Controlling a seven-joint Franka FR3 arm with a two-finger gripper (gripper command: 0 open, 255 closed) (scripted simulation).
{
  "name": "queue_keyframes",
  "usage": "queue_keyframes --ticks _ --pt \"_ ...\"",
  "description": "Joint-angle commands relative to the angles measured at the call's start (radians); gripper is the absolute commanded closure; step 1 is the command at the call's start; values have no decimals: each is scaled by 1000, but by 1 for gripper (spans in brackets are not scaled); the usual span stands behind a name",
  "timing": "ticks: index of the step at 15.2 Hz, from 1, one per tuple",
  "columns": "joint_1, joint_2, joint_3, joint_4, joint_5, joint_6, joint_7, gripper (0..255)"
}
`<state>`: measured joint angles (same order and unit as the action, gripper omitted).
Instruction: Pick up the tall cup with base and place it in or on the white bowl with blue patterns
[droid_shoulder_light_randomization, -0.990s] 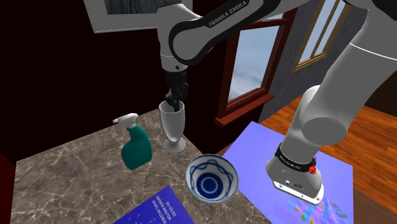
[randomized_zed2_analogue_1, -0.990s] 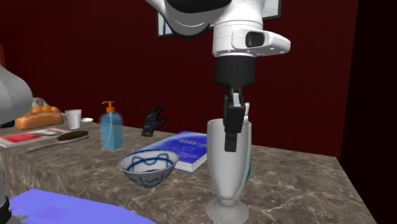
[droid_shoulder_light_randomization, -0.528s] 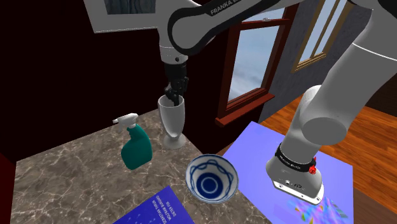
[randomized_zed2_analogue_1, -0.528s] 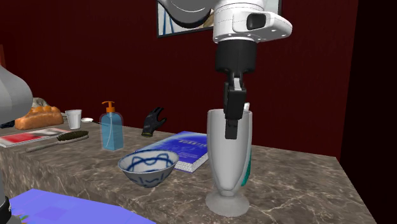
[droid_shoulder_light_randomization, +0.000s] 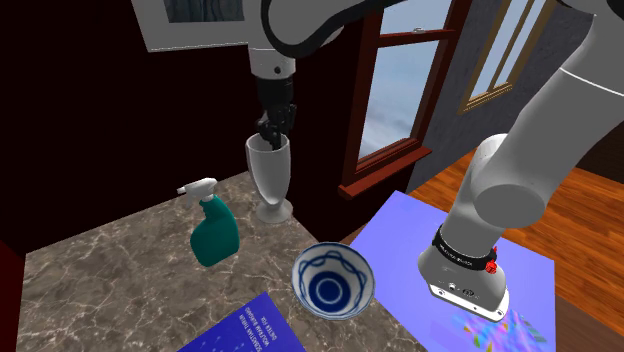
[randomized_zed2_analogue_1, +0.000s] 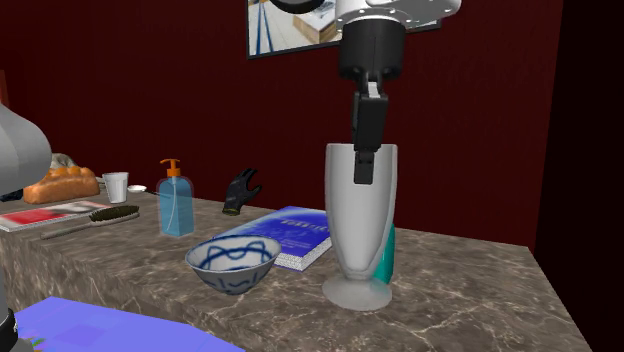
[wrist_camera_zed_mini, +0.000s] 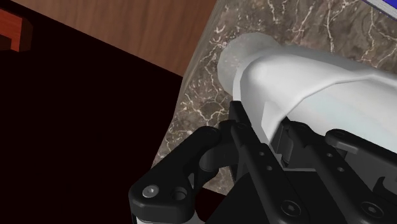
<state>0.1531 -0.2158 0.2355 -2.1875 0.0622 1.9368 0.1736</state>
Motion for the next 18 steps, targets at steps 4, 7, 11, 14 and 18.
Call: queue_keyframes --ticks 4,7,11,14,18 --pt "-1 -13 -3 56 1 -68 -1 255" --pt "-2 -18 -5 91 1 -109 -1 255" --pt "-2 -22 -7 141 0 -162 -1 255" --pt "-3 -23 -8 181 0 -203 0 255" --pt "16 -116 6 133 25 -244 26 255"
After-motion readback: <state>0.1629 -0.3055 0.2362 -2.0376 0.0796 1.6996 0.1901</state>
